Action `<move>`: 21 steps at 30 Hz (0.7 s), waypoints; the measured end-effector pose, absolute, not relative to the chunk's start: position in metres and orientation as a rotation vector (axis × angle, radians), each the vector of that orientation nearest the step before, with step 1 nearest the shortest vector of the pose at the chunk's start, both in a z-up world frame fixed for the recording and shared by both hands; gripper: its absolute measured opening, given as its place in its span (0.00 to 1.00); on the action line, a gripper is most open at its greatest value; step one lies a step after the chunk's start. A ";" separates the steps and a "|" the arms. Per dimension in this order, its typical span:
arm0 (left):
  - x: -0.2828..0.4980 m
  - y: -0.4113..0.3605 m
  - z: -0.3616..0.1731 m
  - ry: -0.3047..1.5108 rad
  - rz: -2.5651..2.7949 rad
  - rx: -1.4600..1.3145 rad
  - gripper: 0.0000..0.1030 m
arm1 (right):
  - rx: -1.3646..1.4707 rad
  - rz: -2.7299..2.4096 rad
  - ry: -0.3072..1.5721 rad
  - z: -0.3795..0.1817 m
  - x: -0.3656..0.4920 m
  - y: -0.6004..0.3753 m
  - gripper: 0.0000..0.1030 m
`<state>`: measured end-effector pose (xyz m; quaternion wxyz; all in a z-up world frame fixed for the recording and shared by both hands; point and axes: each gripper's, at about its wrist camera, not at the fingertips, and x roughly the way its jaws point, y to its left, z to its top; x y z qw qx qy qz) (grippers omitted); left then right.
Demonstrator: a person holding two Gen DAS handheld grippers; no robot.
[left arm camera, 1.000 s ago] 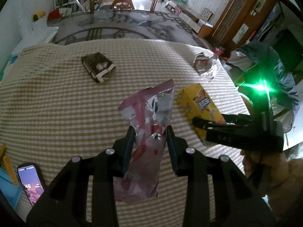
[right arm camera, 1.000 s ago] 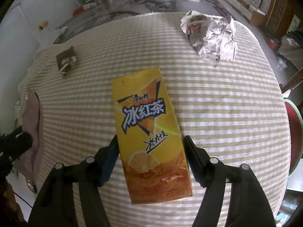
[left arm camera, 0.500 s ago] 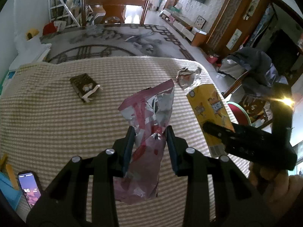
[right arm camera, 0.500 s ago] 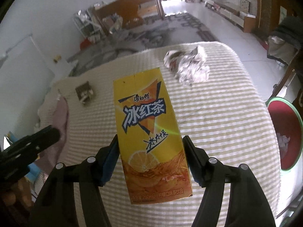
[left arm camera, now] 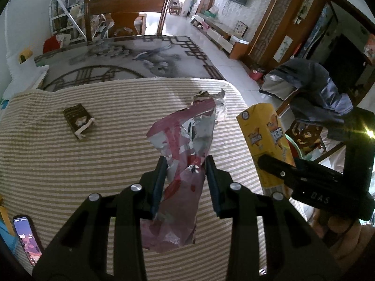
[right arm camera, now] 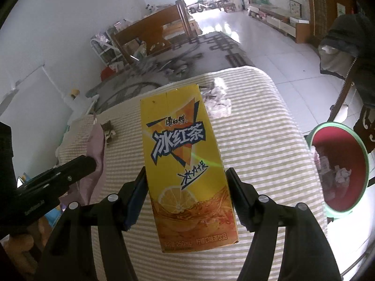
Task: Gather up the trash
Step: 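Carry the pink bag and yellow carton over the red bin with both tools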
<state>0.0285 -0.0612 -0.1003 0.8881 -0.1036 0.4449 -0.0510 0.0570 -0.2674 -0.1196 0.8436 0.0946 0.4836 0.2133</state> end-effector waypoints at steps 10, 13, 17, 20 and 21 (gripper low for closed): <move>0.043 -0.104 -0.099 0.928 -0.120 -0.207 0.32 | 0.214 0.435 1.022 -0.121 0.069 -0.309 0.62; 0.049 -0.118 -0.101 0.933 -0.124 -0.203 0.32 | 0.216 0.428 1.019 -0.121 0.073 -0.321 0.62; 0.054 -0.132 -0.103 0.940 -0.127 -0.199 0.32 | 0.223 0.426 1.021 -0.123 0.080 -0.333 0.62; 0.057 -0.140 -0.105 0.950 -0.126 -0.197 0.32 | 0.226 0.428 1.027 -0.124 0.084 -0.341 0.62; 0.058 -0.142 -0.105 0.955 -0.125 -0.198 0.32 | 0.226 0.429 1.029 -0.124 0.086 -0.343 0.62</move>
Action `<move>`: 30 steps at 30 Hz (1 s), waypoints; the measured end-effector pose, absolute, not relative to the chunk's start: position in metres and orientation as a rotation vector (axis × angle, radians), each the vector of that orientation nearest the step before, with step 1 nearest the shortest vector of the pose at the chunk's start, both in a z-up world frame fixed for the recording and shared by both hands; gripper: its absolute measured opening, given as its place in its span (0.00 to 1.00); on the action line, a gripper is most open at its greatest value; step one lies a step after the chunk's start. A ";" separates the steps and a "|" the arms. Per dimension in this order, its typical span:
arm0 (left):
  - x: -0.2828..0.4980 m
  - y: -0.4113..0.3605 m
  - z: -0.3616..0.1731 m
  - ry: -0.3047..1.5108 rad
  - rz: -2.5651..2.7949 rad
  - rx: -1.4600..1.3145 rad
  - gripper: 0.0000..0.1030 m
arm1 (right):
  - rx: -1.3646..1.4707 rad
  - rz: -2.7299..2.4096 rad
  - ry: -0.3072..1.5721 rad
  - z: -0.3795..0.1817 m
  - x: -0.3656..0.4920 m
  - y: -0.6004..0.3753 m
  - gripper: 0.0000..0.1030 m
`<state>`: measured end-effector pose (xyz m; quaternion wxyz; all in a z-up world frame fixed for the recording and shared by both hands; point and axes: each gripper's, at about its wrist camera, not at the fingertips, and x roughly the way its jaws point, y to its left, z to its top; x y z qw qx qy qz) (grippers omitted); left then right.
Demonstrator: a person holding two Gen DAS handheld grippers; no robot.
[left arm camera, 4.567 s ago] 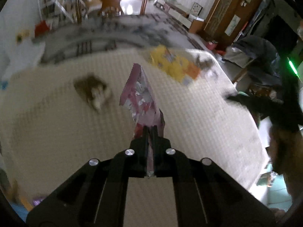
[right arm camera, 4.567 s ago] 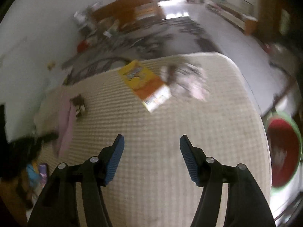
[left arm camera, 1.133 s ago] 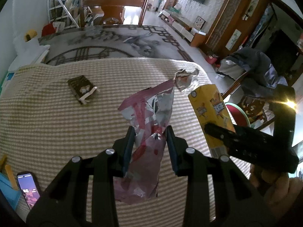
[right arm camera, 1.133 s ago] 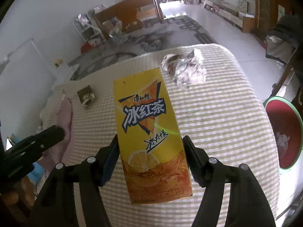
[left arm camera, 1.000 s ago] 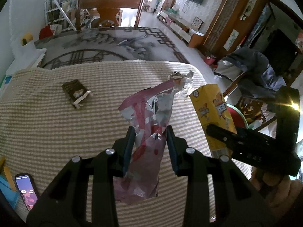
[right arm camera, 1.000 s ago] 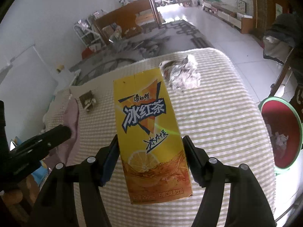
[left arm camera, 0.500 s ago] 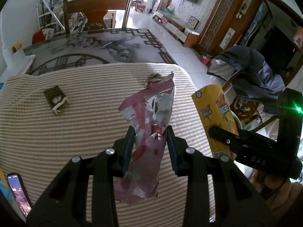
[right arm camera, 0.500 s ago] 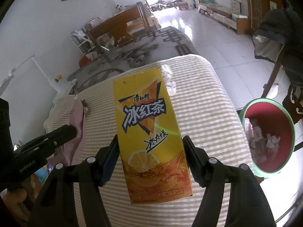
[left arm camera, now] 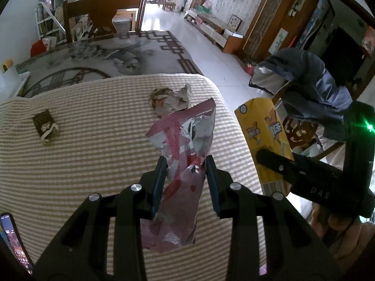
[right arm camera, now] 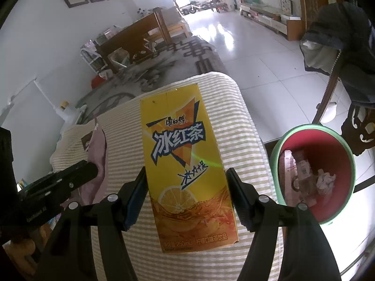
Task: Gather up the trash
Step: 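Carry the pink bag and yellow carton over the red bin with both tools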
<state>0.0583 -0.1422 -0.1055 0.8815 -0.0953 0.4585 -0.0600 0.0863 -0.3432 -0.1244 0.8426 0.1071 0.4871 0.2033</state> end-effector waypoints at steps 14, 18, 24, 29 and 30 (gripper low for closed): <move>0.077 -0.190 -0.101 0.965 -0.152 -0.156 0.32 | 0.279 0.391 1.008 -0.123 0.096 -0.397 0.62; 0.085 -0.209 -0.100 0.967 -0.171 -0.137 0.32 | 0.307 0.360 1.003 -0.125 0.098 -0.420 0.62; 0.096 -0.245 -0.099 0.974 -0.213 -0.105 0.32 | 0.353 0.300 0.990 -0.128 0.099 -0.463 0.62; 0.108 -0.279 -0.101 0.980 -0.265 -0.074 0.32 | 0.390 0.244 0.990 -0.132 0.097 -0.499 0.63; 0.112 -0.287 -0.102 0.980 -0.278 -0.065 0.32 | 0.400 0.228 0.990 -0.133 0.096 -0.507 0.63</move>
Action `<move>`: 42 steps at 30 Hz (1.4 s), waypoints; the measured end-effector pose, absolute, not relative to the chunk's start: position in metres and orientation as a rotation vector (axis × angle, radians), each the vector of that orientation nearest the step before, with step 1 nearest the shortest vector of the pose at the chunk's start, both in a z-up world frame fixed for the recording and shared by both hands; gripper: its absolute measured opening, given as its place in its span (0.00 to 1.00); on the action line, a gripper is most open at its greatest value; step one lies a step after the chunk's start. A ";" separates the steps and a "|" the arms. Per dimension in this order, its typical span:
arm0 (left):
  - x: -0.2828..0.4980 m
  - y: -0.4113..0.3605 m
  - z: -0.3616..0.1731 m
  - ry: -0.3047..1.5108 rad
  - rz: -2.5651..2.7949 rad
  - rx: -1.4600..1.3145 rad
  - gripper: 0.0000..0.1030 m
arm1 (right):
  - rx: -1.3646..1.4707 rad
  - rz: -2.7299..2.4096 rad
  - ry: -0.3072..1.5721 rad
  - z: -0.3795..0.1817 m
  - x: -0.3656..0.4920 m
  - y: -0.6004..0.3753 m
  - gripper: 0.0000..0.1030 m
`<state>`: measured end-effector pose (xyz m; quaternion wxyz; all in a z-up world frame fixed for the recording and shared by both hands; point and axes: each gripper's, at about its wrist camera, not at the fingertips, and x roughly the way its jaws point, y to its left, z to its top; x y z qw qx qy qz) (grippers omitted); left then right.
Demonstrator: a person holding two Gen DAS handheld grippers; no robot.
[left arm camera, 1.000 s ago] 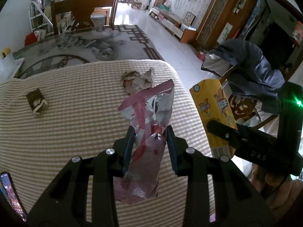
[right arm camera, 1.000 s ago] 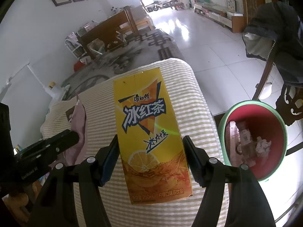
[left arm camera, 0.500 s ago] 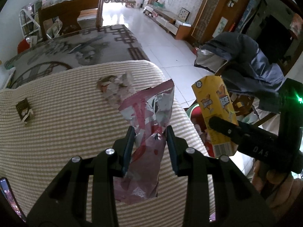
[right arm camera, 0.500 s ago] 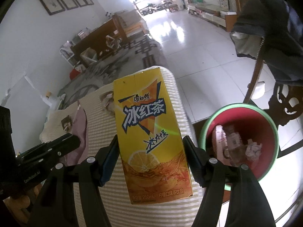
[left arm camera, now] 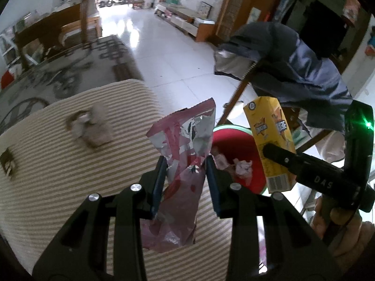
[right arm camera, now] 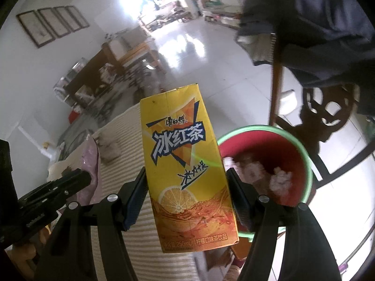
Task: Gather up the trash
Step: 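Carry the pink bag and yellow carton over the red bin with both tools, then open both tools to drop the bag and carton into the red bin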
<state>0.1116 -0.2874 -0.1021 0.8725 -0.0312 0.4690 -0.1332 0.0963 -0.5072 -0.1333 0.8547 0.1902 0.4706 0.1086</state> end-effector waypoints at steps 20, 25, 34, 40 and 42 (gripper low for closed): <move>0.154 -0.379 -0.135 1.087 -0.418 -0.033 0.32 | 0.497 0.110 1.001 -0.152 0.092 -0.584 0.63; 0.158 -0.388 -0.139 1.101 -0.433 -0.016 0.32 | 0.503 0.107 1.001 -0.154 0.095 -0.587 0.63; 0.163 -0.394 -0.142 1.113 -0.450 -0.003 0.32 | 0.512 0.107 1.005 -0.156 0.098 -0.588 0.63; 0.165 -0.394 -0.143 1.112 -0.480 -0.035 0.67 | 0.511 0.084 1.001 -0.157 0.100 -0.588 0.64; 0.164 -0.393 -0.142 1.104 -0.491 -0.053 0.72 | 0.522 0.064 0.996 -0.158 0.099 -0.588 0.72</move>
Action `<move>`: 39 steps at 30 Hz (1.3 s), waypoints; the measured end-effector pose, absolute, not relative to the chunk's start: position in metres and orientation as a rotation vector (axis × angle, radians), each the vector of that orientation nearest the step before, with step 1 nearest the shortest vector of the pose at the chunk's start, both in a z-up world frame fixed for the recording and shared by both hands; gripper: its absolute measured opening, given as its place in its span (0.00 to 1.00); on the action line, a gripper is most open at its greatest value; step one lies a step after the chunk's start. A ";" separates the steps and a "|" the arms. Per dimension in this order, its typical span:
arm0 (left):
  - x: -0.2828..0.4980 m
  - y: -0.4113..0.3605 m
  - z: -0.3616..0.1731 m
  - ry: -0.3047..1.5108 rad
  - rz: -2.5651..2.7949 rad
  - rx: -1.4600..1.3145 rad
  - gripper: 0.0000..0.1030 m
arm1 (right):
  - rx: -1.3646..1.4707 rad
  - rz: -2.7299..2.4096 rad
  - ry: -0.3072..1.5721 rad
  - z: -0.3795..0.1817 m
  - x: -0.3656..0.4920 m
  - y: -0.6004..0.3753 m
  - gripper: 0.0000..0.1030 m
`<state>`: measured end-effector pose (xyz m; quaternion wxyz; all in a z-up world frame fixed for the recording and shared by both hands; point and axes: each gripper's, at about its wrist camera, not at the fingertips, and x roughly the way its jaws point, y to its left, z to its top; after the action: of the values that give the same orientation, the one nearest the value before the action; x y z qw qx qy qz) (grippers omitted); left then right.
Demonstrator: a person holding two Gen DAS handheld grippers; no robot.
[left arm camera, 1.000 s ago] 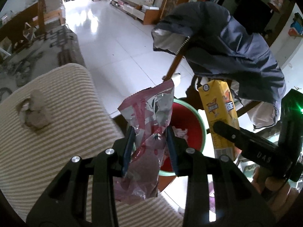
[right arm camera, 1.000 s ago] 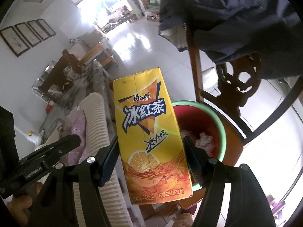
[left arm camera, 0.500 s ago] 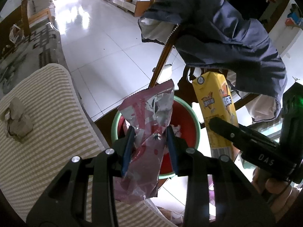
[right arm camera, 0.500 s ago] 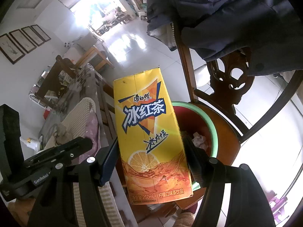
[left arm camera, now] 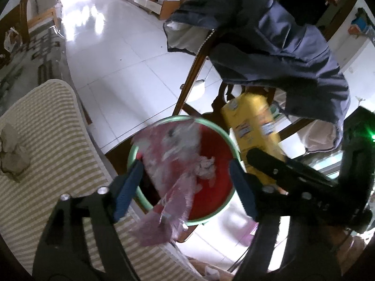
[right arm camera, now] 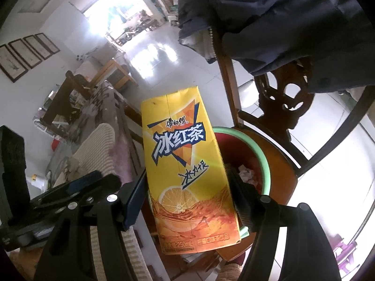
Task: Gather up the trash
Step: 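Open both tools to drop the bag and carton into the red bin, then grasp the dark brown box with the left tool while the right grasps the crumpled grey paper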
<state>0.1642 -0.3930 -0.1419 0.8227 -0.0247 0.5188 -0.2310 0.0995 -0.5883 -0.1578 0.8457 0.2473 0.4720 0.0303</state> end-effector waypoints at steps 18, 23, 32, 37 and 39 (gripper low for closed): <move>0.136 -0.291 -0.123 1.024 -0.358 -0.108 0.72 | 0.491 0.114 0.979 -0.144 0.100 -0.518 0.75; 0.125 -0.212 -0.122 0.987 -0.230 -0.153 0.74 | 0.434 0.173 1.006 -0.142 0.103 -0.463 0.77; 0.099 -0.023 -0.144 1.004 0.120 -0.304 0.74 | 0.363 0.306 1.076 -0.148 0.105 -0.339 0.78; 0.105 0.067 -0.166 1.036 0.286 -0.383 0.74 | 0.327 0.358 1.085 -0.147 0.095 -0.288 0.78; 0.113 0.091 -0.176 1.049 0.317 -0.415 0.74 | 0.319 0.353 1.084 -0.146 0.090 -0.278 0.78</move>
<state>0.1127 0.0907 -0.1757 0.8333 -0.1958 0.4949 0.1494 0.0896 -0.2778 -0.1462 0.8297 0.1505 0.5111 0.1666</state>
